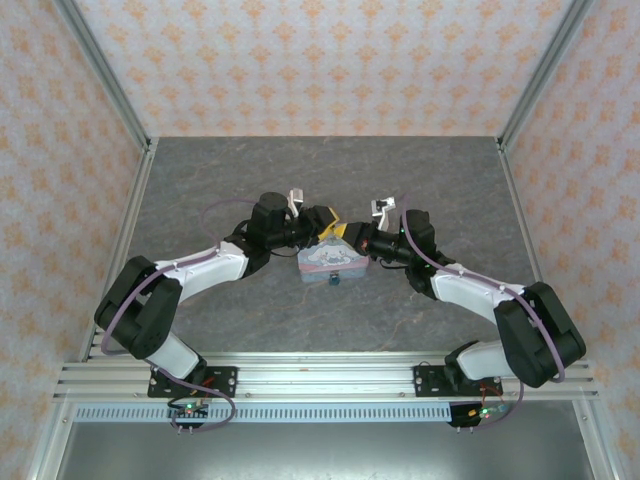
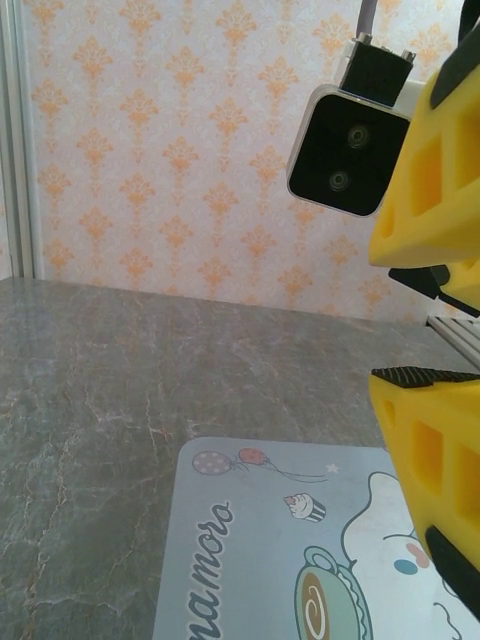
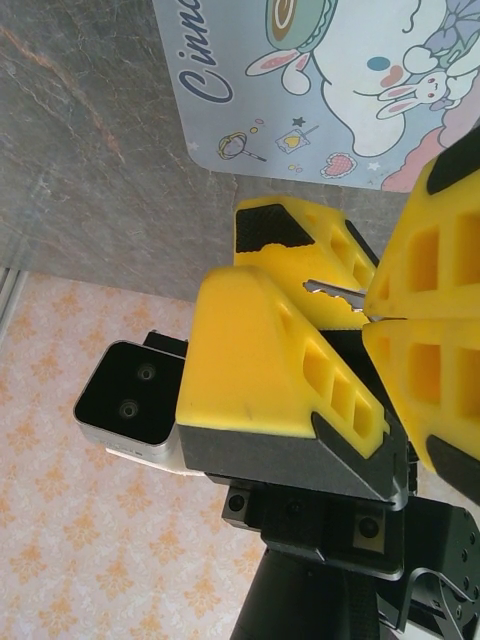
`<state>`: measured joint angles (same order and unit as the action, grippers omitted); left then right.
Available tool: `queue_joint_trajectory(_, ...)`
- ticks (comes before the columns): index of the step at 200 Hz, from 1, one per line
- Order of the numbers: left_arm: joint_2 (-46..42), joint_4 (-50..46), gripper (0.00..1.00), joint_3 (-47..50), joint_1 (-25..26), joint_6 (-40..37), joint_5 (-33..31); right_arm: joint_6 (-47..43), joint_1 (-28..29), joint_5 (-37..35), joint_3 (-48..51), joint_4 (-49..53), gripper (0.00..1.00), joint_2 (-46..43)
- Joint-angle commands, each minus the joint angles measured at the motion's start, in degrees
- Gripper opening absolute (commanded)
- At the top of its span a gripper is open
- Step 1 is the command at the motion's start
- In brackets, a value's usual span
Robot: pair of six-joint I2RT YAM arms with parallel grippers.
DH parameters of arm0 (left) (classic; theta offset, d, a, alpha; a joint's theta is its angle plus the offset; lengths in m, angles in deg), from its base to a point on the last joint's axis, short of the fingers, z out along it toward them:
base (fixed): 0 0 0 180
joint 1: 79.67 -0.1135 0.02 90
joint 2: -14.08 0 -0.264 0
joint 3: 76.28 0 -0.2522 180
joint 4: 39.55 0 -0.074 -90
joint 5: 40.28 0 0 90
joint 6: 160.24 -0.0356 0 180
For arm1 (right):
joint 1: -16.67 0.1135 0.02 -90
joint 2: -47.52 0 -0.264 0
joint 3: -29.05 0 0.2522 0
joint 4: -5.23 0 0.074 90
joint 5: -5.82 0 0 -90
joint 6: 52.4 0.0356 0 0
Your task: Unlock a padlock with a key
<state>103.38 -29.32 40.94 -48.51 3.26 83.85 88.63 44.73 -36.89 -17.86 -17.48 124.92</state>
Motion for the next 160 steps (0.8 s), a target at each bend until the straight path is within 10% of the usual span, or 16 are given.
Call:
queue_joint_trajectory(1, 0.0, -0.1, 0.27, -0.2, 0.9, -0.8, 0.7, -0.4, -0.4, -1.3, -1.8, -2.2, 0.0, 0.0)
queue_joint_trajectory(126, -0.3, -3.2, 0.0, -1.3, 1.8, -2.3, -0.1, -0.5, -1.0, -3.6, -1.4, -0.6, 0.0, 0.0)
queue_joint_trajectory(160, -1.2, -5.7, 0.0, -1.9, 1.7, -4.4, -2.3, 0.9, -3.3, -4.7, 0.6, -0.2, 0.5, -3.3)
